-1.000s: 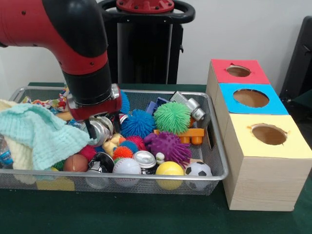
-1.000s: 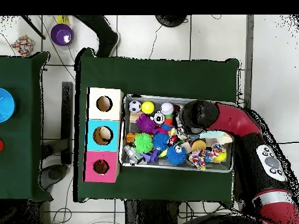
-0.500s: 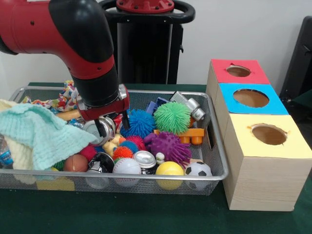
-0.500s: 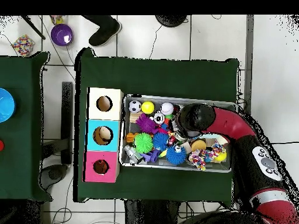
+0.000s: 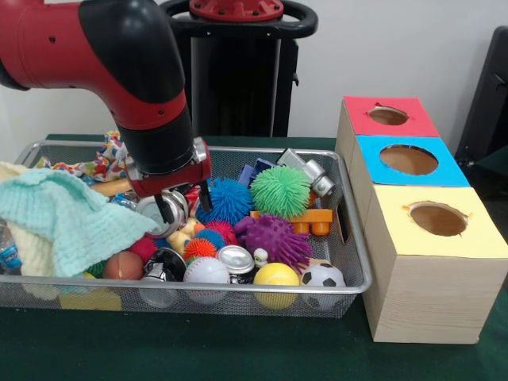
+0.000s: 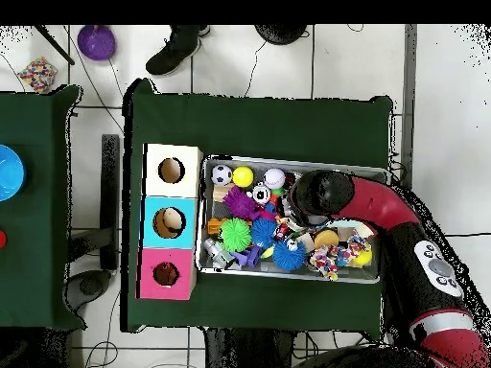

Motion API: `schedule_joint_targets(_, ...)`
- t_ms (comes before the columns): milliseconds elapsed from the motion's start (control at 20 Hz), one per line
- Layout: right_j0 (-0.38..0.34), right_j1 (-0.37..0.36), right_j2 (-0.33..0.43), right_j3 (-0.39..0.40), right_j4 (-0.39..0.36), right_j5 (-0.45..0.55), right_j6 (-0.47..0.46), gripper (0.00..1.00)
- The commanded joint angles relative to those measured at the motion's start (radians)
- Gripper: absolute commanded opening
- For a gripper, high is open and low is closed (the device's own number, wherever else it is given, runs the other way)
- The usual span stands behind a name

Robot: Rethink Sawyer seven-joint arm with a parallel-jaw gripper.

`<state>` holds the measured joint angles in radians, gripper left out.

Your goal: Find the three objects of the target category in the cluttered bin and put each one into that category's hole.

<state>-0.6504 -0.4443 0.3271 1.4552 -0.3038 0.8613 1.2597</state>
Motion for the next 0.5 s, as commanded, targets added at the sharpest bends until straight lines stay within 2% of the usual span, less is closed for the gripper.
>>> schedule_joint_targets(50, -0.021, 0.081, -0.051, 0.046, -0.014, -0.022, 0.110, 1.00)
schedule_joint_targets(500, -0.024, 0.049, -0.016, 0.054, -0.022, -0.099, 0.084, 1.00)
